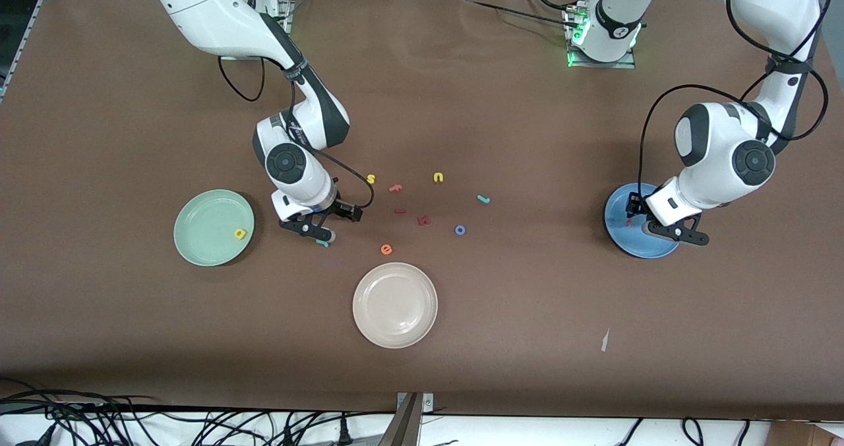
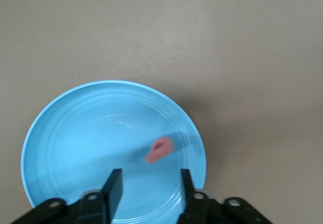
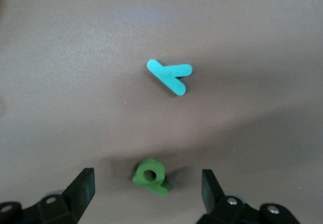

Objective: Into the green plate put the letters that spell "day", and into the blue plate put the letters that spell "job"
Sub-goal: 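Place the pink letter on the blue plate while the right gripper grasps green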

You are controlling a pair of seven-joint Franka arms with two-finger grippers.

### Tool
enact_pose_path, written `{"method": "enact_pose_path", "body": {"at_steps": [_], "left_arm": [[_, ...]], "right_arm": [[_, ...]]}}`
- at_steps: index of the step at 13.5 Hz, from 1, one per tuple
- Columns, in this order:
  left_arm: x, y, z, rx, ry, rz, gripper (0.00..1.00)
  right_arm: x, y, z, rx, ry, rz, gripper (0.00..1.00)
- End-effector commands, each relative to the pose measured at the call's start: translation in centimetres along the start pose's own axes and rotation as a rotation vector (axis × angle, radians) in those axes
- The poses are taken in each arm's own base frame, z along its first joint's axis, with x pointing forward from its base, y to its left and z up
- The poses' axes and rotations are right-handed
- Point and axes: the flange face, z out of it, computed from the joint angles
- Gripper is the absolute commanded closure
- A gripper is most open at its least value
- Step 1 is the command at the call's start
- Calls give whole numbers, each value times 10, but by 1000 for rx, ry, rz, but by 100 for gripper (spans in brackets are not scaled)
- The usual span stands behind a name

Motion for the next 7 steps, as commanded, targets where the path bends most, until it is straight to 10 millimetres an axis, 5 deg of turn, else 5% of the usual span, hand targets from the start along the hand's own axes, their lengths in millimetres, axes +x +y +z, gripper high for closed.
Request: {"method": "enact_pose_path", "body": {"at_steps": [1, 3, 7], "left_arm": [[2, 3, -1, 18, 7, 29, 26], [5, 11, 0, 4, 11, 17, 20], [17, 79, -1, -132, 39, -9, 13]], "right_arm": [[-5, -4, 7, 10, 3, 10, 17], [-7, -4, 9, 8, 1, 8, 24], [-6, -3, 9, 6, -1, 6, 43]]}}
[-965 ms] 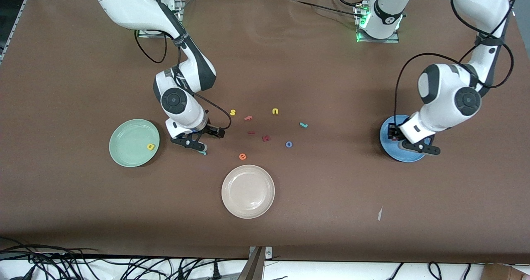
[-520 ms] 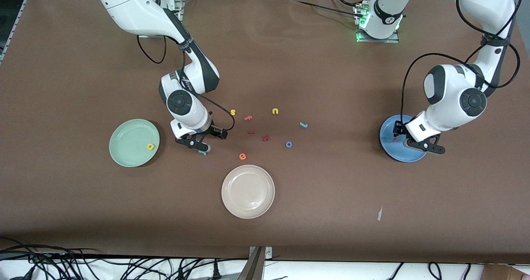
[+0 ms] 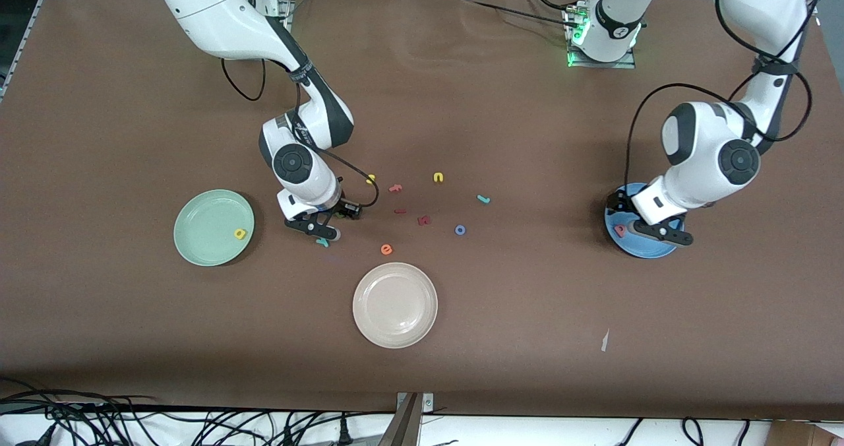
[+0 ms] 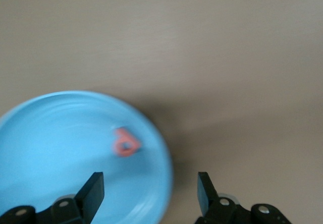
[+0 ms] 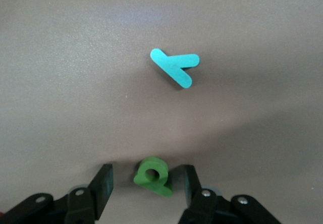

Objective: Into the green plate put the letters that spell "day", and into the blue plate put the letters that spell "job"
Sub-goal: 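Drop the green p on the green plate while the left gripper reaches cyan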

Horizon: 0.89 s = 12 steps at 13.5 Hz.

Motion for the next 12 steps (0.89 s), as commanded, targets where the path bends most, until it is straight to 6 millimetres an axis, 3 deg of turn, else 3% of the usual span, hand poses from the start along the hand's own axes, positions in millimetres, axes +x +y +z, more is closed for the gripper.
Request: {"method": "enact_pose_path", "body": {"at_steps": [1, 5, 7, 9, 10, 12], "left_arm": [[8, 51, 2, -76, 22, 1, 12], [11, 141, 20, -165, 40, -43, 12], [6, 203, 47, -157, 53, -30, 11], [-7, 252, 73, -140, 44, -9, 8], [-12, 266, 84, -131, 47, 20, 2], [-16, 285, 95, -120, 81, 58, 1]], "right_arm": [[-2, -1, 0, 8, 1, 11, 47], [-2, 0, 0, 7, 0, 11, 58], [-2, 0, 0, 7, 0, 6, 64], [-1, 0, 0, 7, 0, 5, 68], [0, 0, -1, 8, 1, 0, 71], [5, 0, -8, 7, 1, 2, 76]]}}
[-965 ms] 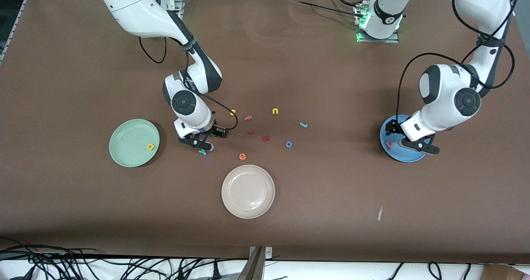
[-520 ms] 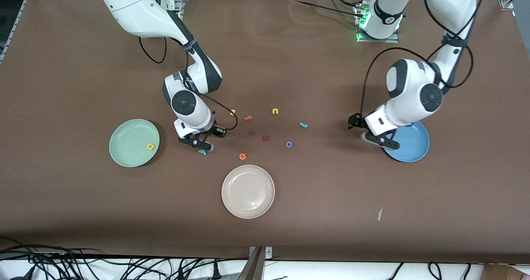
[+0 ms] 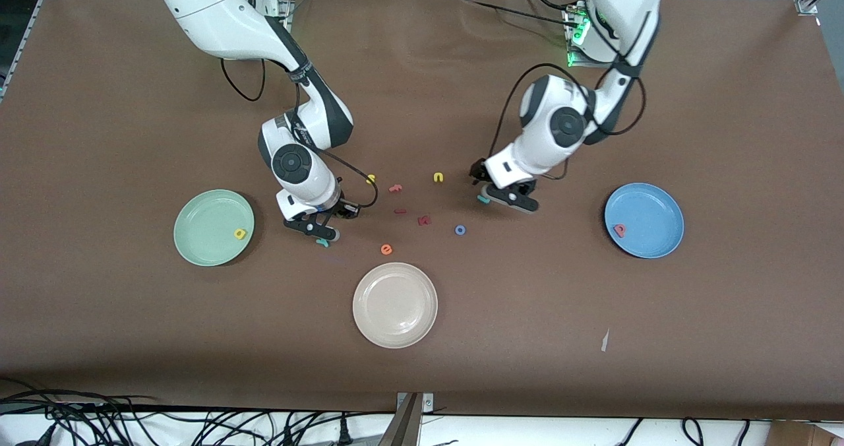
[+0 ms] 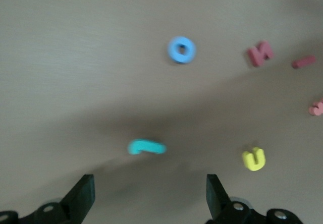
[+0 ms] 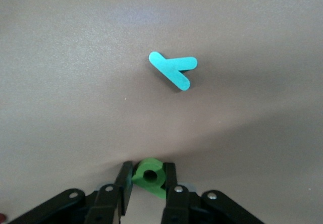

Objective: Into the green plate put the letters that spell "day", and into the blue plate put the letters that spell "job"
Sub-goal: 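Drop the green p on the green plate while the left gripper reaches cyan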

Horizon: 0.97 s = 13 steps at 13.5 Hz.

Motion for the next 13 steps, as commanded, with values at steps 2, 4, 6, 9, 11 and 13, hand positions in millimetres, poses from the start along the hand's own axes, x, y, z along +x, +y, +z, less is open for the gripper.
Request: {"method": "enact_pose_path", "body": {"at_steps": [2, 4, 6, 9, 11, 13], "left_arm": [[-2, 9, 17, 8, 16, 33, 5], [-1, 14, 17, 69, 28, 158, 12], [-3, 16, 24, 123, 18, 249, 12], [-4, 15, 28, 128, 22, 264, 8], [-5, 15, 36, 157, 28, 329, 6], [-6, 17, 44, 192, 28, 407, 8]], "right_arm": [[13, -5, -22, -13, -25, 1, 76], [21, -6, -35, -41, -52, -10, 76], [40, 12, -44, -50, -71, -53, 77], [68, 59, -59, -72, -123, -166, 77], [83, 86, -63, -104, -138, -243, 77], [93, 105, -66, -125, -130, -283, 77]]}}
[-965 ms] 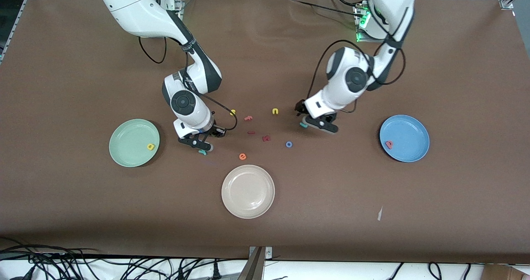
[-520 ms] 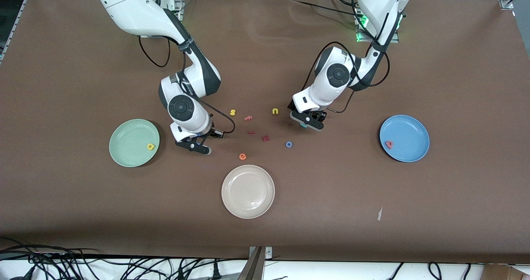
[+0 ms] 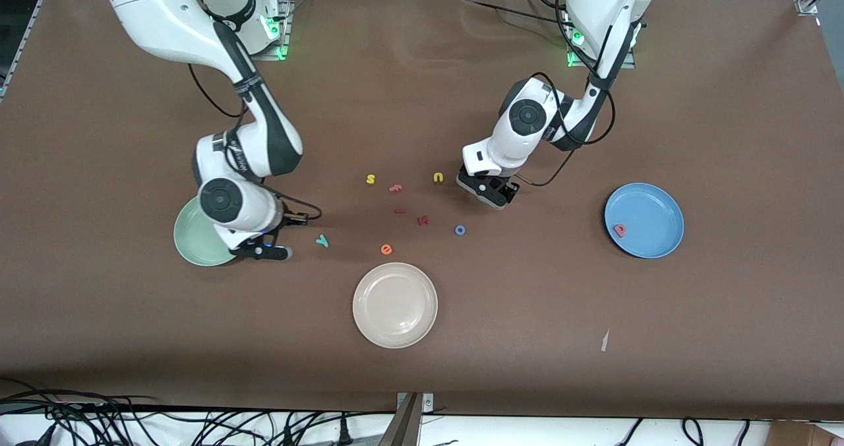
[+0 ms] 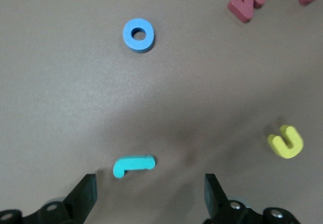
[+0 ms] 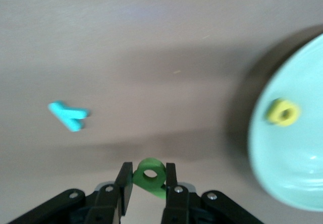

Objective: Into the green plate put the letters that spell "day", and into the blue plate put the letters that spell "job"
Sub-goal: 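Drop the green p on the green plate while the left gripper reaches cyan, then drop the cyan j on the blue plate while the right gripper reaches y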

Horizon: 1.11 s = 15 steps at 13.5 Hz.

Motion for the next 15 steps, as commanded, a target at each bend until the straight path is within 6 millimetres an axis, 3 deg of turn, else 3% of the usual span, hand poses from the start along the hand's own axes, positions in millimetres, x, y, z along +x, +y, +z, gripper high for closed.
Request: {"method": "enact_pose_path", "body": {"at_steps": [1, 6, 9, 10, 11, 12, 13, 15], "left_arm": [[5, 2, 5, 33, 17, 72, 9], [6, 6, 7, 54, 16, 124, 25], [8, 4, 8, 57, 16, 125, 32], [7, 3, 9, 58, 14, 124, 34], [7, 3, 9, 58, 14, 125, 42], [7, 3, 10, 61, 14, 128, 54], [7, -3, 10, 67, 12, 122, 63], [8, -7, 9, 70, 14, 116, 73]], "right_arm": [[-1, 19, -7, -38, -2, -77, 77], [11, 85, -6, -77, -1, -216, 76], [12, 94, 3, -78, 10, -224, 73], [12, 98, 7, -74, -1, -212, 49], [13, 102, 8, -70, -5, -192, 7], [15, 103, 3, -68, -1, -193, 0], [14, 101, -1, -63, -3, -194, 0], [14, 86, -12, -57, -8, -207, 0]]}}
